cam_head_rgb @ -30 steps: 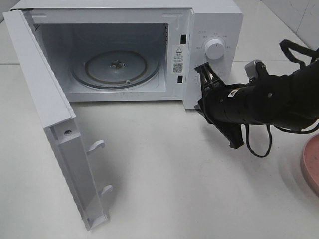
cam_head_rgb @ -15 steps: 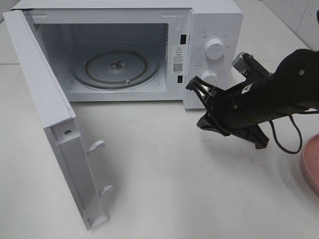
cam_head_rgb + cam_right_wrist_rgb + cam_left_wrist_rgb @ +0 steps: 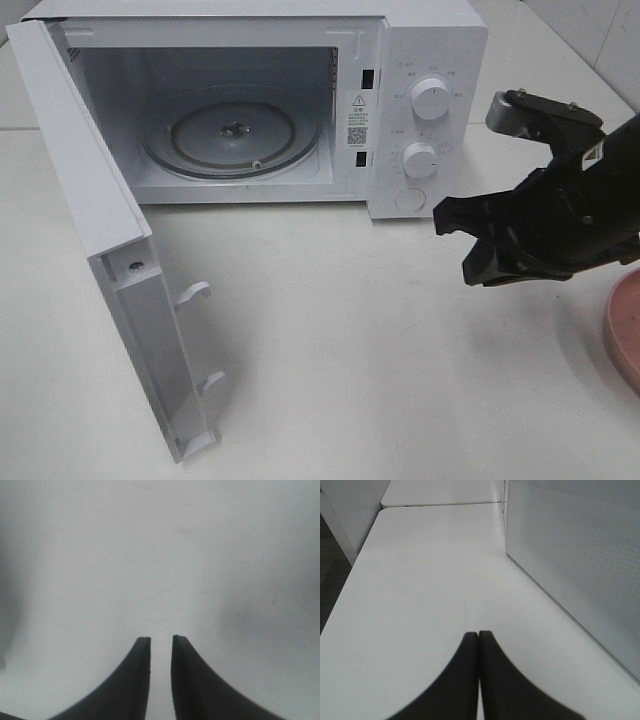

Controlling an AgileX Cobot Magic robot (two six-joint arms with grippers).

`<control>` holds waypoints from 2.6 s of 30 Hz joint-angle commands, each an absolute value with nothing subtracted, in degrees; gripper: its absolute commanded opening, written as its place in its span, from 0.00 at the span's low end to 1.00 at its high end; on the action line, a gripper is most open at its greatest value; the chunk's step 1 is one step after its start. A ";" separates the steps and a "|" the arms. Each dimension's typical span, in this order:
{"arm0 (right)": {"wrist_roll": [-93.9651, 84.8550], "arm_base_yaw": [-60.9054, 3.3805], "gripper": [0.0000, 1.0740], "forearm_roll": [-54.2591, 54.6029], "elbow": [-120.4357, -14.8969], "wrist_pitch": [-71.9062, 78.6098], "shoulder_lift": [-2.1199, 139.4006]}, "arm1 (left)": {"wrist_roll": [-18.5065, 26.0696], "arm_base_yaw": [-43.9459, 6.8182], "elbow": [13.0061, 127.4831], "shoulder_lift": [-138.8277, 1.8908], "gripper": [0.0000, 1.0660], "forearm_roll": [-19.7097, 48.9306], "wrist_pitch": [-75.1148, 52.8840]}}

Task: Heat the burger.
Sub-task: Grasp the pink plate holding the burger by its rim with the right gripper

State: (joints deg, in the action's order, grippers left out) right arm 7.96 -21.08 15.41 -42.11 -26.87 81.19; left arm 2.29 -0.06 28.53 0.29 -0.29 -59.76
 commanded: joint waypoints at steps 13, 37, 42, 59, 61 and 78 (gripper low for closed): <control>-1.55 -12.95 0.96 4.18 -42.11 -42.69 76.03 | 2.23 0.06 28.42 1.78 0.00 0.00 -59.42; 3.84 -6.65 0.91 -8.48 -42.11 -40.97 90.36 | 2.23 0.06 28.42 1.78 0.00 0.00 -59.42; 3.72 -6.19 0.90 -8.54 -42.11 -38.45 93.97 | 2.23 0.06 28.42 1.78 0.00 0.00 -59.42; 2.92 -3.95 0.83 -8.77 -42.11 -33.52 100.44 | 2.23 0.06 28.42 1.78 0.00 0.00 -59.42; 2.92 -3.95 0.81 -8.88 -42.11 -33.52 100.78 | 2.23 0.06 28.42 1.78 0.00 0.00 -59.42; 6.25 -3.95 0.00 -11.52 -42.11 -33.75 102.33 | 2.23 0.06 28.42 1.78 0.00 0.00 -59.42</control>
